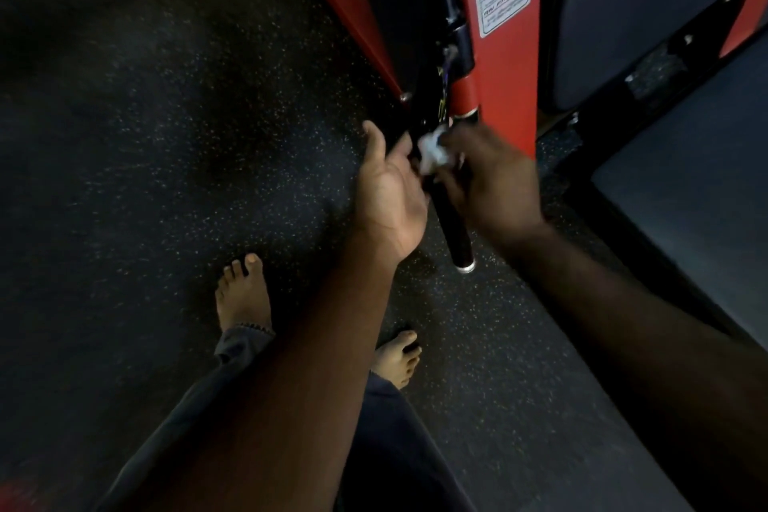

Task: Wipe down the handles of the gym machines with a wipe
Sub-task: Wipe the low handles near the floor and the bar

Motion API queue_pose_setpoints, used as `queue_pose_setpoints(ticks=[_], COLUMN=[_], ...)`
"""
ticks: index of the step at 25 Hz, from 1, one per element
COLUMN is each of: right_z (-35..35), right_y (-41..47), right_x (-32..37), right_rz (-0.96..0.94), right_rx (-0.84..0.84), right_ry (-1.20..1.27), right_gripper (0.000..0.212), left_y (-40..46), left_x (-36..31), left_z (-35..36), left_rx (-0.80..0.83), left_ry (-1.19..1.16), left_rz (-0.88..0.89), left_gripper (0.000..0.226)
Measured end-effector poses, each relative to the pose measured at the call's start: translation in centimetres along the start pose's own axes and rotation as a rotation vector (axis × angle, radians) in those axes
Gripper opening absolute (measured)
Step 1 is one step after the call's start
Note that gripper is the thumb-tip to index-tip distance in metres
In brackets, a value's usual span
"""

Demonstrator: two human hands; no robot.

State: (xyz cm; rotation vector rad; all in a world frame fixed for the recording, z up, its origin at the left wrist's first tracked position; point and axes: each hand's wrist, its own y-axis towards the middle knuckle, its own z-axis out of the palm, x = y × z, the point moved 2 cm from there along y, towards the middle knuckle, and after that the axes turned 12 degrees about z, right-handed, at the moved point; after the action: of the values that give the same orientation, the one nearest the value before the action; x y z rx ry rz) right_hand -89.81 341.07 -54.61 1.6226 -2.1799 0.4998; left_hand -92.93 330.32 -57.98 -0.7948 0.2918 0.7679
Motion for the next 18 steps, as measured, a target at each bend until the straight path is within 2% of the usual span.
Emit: queue_pose_setpoints(ticks=[3, 5, 6, 8, 10, 11, 12, 14, 15, 16, 18], right_z=[-1.3, -1.1, -0.5, 1.2, 2.0, 1.7, 1.3, -0.2, -0.9, -1.3, -0.4], right_y=[4.4, 3.7, 2.2, -1.5, -3.7, -3.2, -1.7, 3.1, 5.5, 7.3, 7.5], right_x=[1.8, 2.2, 1.7, 0.6, 0.5, 1.0, 1.9, 4.6, 5.7, 6.6, 7.7], right_rz=[0.09, 0.055, 0.01, -0.059, 0.002, 0.039, 0.042, 0.04, 0.075, 0.082, -0.029], right_rx=[-0.153, -0.15, -0.113, 0.072, 0.22, 0.184, 0.08, -0.129, -0.13, -0.062, 0.102], right_ry=[-0.014, -0.064, -0.114, -0.226, -0.243, -0.218, -0.208, -0.321, -0.406, -0.478, -0.523], right_gripper=[0.03, 0.029, 0.029, 0.032, 0.029, 0.025, 0.023, 0.032, 0.036, 0.038, 0.036], left_y=[0.0, 0.2, 0.2, 0.2, -0.2, -0.5, -0.6, -0.6, -0.6, -0.4, -0.3], left_x=[-0.1, -0.5, -0.6, -0.7, -0.6, -0.6, -0.5, -0.5, -0.7, -0.9, -1.7], left_z=[0.0, -0.1, -0.2, -0.6, -1.0, -1.0, -1.0, -0.9, -0.7, -0.7, -0.8], left_rx=[-0.043, -0.028, -0.013, -0.012, -0.052, -0.07, -0.087, -0.121, -0.139, -0.157, -0.17], left_ry=[0.026, 0.037, 0.038, 0.03, 0.003, -0.006, -0.006, -0.004, -0.003, -0.003, -0.034], left_rz=[-0.012, -0.004, -0.005, -0.024, -0.025, -0.015, -0.002, 0.015, 0.008, 0.008, 0.051], left_gripper=[0.08, 0.079, 0.08, 0.083, 0.081, 0.078, 0.075, 0.076, 0.078, 0.081, 0.079])
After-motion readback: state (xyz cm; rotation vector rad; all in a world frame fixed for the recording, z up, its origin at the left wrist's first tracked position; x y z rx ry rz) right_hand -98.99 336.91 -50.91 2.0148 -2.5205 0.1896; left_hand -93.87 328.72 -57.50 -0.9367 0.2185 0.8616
